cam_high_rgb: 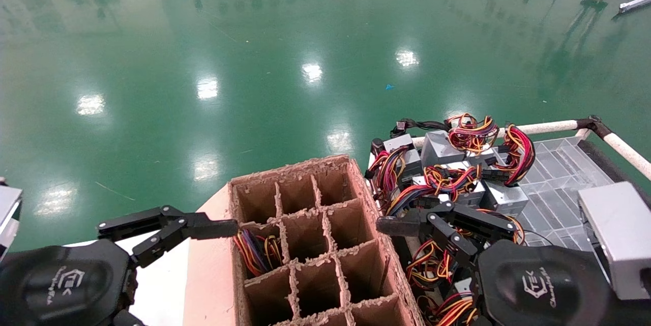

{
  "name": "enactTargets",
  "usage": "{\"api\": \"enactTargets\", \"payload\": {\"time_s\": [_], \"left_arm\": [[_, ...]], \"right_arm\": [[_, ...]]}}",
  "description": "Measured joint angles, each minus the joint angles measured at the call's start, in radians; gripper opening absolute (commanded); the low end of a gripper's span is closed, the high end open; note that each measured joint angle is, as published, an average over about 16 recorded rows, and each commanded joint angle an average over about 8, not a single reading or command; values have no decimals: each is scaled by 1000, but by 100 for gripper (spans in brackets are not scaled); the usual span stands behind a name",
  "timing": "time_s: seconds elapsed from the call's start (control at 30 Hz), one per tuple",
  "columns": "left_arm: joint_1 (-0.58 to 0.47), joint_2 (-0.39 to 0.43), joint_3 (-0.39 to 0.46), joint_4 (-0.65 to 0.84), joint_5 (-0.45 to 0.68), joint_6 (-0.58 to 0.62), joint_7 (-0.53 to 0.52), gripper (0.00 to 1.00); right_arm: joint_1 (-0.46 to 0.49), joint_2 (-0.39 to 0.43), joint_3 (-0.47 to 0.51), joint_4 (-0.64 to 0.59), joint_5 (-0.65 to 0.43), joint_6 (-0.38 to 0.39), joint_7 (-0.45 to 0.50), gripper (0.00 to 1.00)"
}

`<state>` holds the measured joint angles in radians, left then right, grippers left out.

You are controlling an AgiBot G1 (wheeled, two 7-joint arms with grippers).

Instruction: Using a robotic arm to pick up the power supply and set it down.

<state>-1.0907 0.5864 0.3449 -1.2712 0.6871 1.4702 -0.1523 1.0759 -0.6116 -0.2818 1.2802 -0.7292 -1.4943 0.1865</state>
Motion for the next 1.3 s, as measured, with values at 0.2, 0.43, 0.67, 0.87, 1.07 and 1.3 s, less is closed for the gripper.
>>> {"api": "enactTargets", "payload": {"time_s": [0.2, 0.43, 0.67, 0.87, 1.07, 1.3], "left_arm": [[0, 0, 0, 0, 0, 0, 0, 0], [0, 0, 0, 0, 0, 0, 0, 0], [0, 0, 0, 0, 0, 0, 0, 0], [0, 0, 0, 0, 0, 0, 0, 0], [0, 0, 0, 0, 0, 0, 0, 0], [0, 0, 1, 0, 0, 0, 0, 0]], "right_arm": [[0, -1, 0, -2, -1, 2, 0, 100], [25, -25, -19, -30, -38, 14, 0, 100], [109, -105, -80, -120, -146, 32, -3, 100], [210, -218, -155, -254, -268, 41, -25, 100], [301, -347, -221, -421, -370, 51, -75, 100], [388, -491, -276, -632, -450, 63, -158, 100]]}}
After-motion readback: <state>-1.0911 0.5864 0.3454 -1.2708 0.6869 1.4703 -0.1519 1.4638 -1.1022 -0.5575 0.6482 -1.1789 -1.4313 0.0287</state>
